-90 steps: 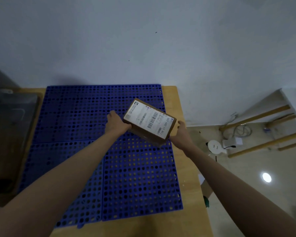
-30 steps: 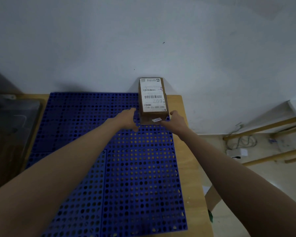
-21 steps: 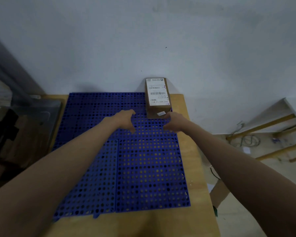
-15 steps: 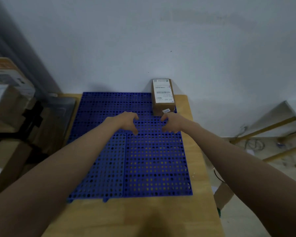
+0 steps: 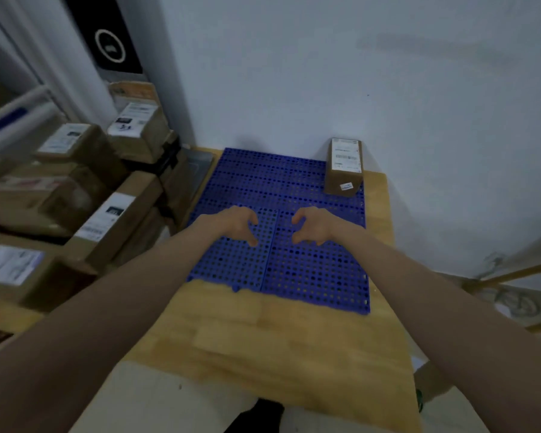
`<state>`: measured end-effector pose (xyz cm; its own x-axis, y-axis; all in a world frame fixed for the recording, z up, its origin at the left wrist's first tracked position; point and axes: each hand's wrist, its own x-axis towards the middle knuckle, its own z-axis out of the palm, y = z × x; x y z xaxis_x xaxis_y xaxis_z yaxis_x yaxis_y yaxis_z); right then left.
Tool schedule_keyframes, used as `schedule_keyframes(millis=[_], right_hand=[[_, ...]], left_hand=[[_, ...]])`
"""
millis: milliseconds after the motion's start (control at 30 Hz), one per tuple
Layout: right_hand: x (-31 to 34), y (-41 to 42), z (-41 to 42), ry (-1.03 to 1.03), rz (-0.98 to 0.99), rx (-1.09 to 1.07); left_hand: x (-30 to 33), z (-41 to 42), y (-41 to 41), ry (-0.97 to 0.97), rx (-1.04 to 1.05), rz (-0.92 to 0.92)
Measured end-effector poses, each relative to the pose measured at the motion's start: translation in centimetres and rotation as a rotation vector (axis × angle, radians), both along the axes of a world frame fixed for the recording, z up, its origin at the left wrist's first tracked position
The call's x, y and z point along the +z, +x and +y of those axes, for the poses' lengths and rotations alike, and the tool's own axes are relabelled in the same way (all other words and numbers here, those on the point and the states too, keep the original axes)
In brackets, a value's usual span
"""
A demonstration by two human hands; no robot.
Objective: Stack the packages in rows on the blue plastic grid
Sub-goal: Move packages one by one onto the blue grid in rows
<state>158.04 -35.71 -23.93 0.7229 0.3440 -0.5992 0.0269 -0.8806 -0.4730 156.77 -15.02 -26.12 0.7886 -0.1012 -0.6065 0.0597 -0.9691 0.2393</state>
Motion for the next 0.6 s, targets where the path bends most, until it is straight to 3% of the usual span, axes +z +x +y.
schedule_keyframes(millis=[367, 600], right_hand=[[2.8, -8.9, 8.9, 0.052, -0.094, 0.191], [5.4, -11.6, 16.2, 0.069, -0.126, 0.342]], left_hand=[[2.9, 9.1, -14.2, -0.049, 0.126, -0.112], [5.9, 16.1, -19.2, 0.049, 0.206, -0.229]])
